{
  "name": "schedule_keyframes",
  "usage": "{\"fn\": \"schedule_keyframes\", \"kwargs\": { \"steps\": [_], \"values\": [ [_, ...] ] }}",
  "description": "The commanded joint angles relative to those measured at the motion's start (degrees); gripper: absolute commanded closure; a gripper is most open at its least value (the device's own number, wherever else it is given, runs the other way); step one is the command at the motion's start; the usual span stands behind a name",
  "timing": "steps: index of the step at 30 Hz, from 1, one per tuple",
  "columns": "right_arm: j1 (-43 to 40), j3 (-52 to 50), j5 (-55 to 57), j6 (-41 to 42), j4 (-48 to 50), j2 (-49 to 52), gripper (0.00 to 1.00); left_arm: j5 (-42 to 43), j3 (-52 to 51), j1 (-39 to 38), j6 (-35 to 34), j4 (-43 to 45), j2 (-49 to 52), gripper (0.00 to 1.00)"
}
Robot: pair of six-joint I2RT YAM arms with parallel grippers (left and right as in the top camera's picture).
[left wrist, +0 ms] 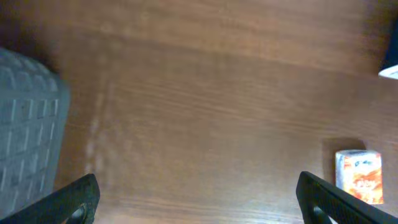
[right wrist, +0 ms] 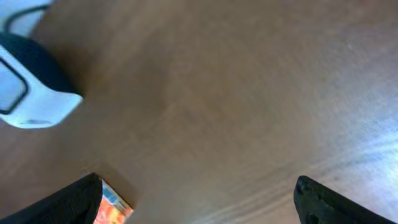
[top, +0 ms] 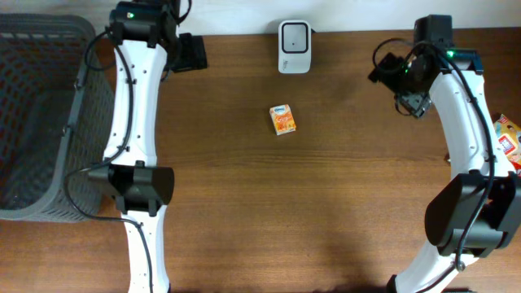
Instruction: Scan the item barcode
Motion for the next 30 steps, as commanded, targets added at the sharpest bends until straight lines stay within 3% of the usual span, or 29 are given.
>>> {"fn": "schedule_keyframes", "kwargs": {
  "steps": [1,7,12,16,18,21,24,27,30],
  "values": [
    [-0.07,0.33,-1.38,0.35,0.76,-0.7,0.02,-0.72,0.24,-0.24,0.5,-0.74,-0.52,0.01],
    [2.38,-0.94,-18.71,1.31,2.6,-0.22,0.02,-0.72,0.24,-0.28,0.48,-0.72,-0.52,0.01],
    [13.94,-1.2,-11.63,-14.16,5.7,4.0,0.01,-0.7,0.24,-0.24,0.48,-0.74,-0.52,0.01],
    [22.99,-1.2,-0.76,-16.09,7.85,8.83,0.2,-0.7,0.24,-0.24,0.48,-0.72,-0.52,0.01],
    [26.4,-1.2,2.05,-18.49,9.55,11.15,0.25,-0.72,0.24,-0.24,0.48,-0.72,-0.52,0.01],
    [30.4,-1.2,3.23,-24.76,11.87,14.03,0.41,-0.7,0.24,-0.26,0.48,-0.72,-0.52,0.01],
    [33.97,-1.2,10.73,-25.9,12.63,16.35,0.44,-0.72,0.24,-0.28,0.48,-0.72,-0.52,0.01],
    [35.8,-1.2,15.3,-27.67,13.16,17.53,0.59,-0.72,0.24,-0.24,0.48,-0.72,-0.52,0.01],
    [36.48,-1.2,15.41,-32.06,14.47,18.62,0.61,-0.7,0.24,-0.26,0.48,-0.72,-0.52,0.01]
  ]
}}
